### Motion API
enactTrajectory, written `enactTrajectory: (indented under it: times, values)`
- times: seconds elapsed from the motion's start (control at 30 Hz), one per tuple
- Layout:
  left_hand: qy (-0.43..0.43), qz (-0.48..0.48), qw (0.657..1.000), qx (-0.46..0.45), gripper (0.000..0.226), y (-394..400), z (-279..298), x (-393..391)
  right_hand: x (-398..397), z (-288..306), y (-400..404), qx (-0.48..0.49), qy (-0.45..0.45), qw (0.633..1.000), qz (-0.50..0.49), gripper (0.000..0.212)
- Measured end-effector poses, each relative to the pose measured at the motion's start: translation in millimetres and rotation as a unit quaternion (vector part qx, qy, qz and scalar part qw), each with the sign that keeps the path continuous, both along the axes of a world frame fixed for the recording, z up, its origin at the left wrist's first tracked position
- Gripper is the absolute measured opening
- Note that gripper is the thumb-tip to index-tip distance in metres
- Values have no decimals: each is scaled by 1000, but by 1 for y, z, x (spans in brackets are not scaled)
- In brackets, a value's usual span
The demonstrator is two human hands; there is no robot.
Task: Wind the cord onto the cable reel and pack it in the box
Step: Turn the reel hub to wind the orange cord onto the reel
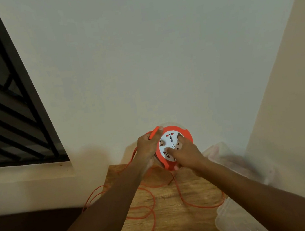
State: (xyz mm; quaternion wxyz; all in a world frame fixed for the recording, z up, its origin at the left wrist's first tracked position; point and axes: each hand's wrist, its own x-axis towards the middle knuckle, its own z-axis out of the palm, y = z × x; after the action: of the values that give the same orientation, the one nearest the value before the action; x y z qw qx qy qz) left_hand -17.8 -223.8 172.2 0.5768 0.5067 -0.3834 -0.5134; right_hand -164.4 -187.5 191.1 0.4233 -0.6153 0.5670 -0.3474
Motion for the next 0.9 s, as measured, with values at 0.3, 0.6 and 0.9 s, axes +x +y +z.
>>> enactTrajectory:
  times: [0.3,0.6,0.9]
  values:
    - [-58,-83,995,15,41,1,11,20,-45,7,-7,-461,523,675,242,42]
    - [-97,-152,983,9,38,2,23,21,-35,31,-10,-458,636,509,356,56]
    - [-148,-158,976,6,29,-5,32,31,-9,42,-9,-487,666,461,326,48]
